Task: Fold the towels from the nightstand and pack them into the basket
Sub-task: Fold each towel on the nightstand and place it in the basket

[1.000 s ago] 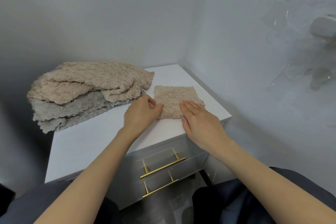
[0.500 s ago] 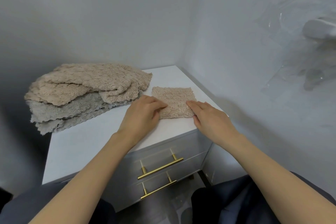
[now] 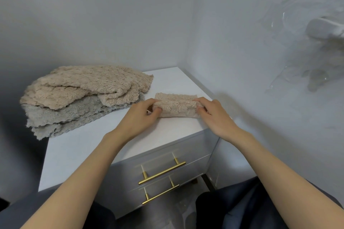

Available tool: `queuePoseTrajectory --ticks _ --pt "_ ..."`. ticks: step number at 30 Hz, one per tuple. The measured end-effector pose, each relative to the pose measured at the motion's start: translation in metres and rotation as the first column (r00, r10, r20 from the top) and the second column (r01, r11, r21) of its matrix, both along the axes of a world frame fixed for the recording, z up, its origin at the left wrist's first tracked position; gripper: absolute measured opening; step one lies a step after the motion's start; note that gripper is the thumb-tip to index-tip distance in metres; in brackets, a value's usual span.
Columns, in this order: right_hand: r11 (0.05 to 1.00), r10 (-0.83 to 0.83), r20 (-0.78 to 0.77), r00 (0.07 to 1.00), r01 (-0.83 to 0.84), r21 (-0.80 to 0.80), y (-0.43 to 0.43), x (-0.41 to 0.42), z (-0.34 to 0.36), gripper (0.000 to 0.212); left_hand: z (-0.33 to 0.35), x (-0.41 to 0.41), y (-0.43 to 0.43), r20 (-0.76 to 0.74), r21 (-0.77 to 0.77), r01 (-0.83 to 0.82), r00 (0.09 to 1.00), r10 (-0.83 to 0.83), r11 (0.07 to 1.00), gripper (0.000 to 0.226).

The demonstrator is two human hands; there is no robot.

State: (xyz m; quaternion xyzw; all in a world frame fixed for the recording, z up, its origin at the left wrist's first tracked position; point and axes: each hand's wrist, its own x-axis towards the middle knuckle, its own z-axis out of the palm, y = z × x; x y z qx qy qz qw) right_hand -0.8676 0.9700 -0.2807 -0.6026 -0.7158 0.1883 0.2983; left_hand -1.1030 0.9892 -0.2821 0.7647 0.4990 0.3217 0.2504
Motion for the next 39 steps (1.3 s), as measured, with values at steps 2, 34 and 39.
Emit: queuePoseTrajectory --ticks 2,34,39 --pt "0.998 -0.040 -0.095 0.995 0.035 -0.056 0.002 -0.001 0.001 0.028 0.001 0.001 0.002 0.021 -0.030 0.013 1.000 -0.012 0.999 0.023" --pt "0.979 0.064 0.649 0.758 -0.173 0.105 -0.020 -0.060 -0.012 0.059 -0.010 0.023 0.013 -0.160 0.024 -0.360 0.920 0.359 0.933 0.035" --pt "0.992 0.031 0.623 0.781 -0.098 0.073 -0.023 -0.041 -0.008 0.060 -0.010 0.021 0.014 -0.153 0.011 -0.358 0.922 0.355 0.934 0.030"
